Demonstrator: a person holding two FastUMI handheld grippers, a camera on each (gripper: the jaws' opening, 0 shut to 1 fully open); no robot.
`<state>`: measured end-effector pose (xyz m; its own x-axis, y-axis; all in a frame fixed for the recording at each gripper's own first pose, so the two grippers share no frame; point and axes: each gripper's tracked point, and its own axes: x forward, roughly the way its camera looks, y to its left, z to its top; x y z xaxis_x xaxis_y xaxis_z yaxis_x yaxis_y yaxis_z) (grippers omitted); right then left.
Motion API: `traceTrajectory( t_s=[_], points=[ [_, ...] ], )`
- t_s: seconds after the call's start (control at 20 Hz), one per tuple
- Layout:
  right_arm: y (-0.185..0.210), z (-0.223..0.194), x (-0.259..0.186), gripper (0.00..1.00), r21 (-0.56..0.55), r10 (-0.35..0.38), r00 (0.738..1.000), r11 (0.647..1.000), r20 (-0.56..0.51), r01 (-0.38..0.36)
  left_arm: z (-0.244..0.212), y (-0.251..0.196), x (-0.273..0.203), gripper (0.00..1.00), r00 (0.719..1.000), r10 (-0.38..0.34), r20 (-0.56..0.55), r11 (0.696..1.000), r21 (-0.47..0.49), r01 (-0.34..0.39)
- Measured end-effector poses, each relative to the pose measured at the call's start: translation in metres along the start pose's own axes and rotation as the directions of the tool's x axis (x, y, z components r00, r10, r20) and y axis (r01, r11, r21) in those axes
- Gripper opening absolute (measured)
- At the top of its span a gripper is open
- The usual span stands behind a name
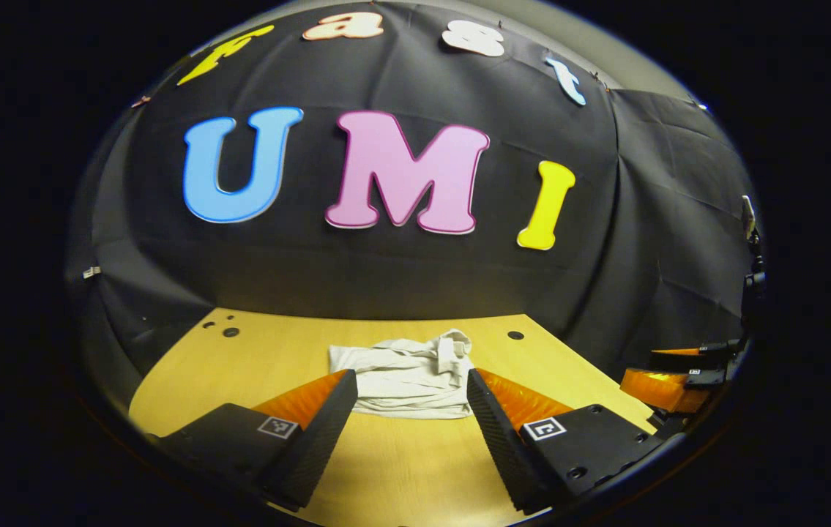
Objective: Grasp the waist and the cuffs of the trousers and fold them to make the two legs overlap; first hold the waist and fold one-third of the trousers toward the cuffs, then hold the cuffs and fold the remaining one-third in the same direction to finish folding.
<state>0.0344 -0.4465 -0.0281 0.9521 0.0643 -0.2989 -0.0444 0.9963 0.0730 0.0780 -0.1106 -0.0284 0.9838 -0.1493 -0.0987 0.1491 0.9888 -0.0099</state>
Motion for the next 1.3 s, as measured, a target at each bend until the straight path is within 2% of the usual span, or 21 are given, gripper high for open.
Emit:
traceTrajectory(
  t_s=[0.1, 0.25, 0.4, 0.6, 0.9, 1.05, 1.3],
  points=[
    [0.015, 0.000, -0.020, 0.99, -0.013, 0.010, 1.000, 1.000, 0.014, -0.010, -0.004, 0.012, -0.035, 0.96, 0.999, 0.034, 0.010, 0.999, 0.001, -0.034],
    [0.035, -0.001, -0.057, 0.99, -0.042, 0.017, 0.998, 0.999, 0.053, -0.015, -0.016, 0.025, -0.088, 0.96, 0.996, 0.090, 0.002, 0.995, -0.050, -0.090],
    [0.062, -0.013, -0.090, 0.99, -0.060, 0.070, 0.996, 0.996, 0.052, -0.067, -0.035, 0.034, -0.131, 0.96, 0.992, 0.126, -0.007, 0.988, -0.083, -0.127],
    [0.093, -0.032, -0.124, 0.99, -0.084, 0.137, 0.990, 0.987, 0.031, -0.134, -0.057, 0.033, -0.167, 0.96, 0.991, 0.128, -0.026, 0.988, -0.079, -0.129],
    [0.103, -0.037, -0.144, 0.99, -0.116, 0.146, 0.988, 0.983, 0.050, -0.139, -0.063, 0.030, -0.183, 0.96, 0.995, 0.094, -0.020, 0.993, -0.076, -0.096],
    [0.098, -0.046, -0.143, 0.99, -0.094, 0.132, 0.991, 0.987, 0.030, -0.128, -0.071, 0.036, -0.185, 0.96, 0.993, 0.109, -0.033, 0.990, -0.088, -0.112],
    [0.084, -0.053, -0.140, 0.99, -0.043, 0.091, 0.996, 0.995, 0.017, -0.091, -0.097, 0.042, -0.184, 0.96, 0.984, 0.139, -0.111, 0.988, -0.054, -0.146]
  ],
)
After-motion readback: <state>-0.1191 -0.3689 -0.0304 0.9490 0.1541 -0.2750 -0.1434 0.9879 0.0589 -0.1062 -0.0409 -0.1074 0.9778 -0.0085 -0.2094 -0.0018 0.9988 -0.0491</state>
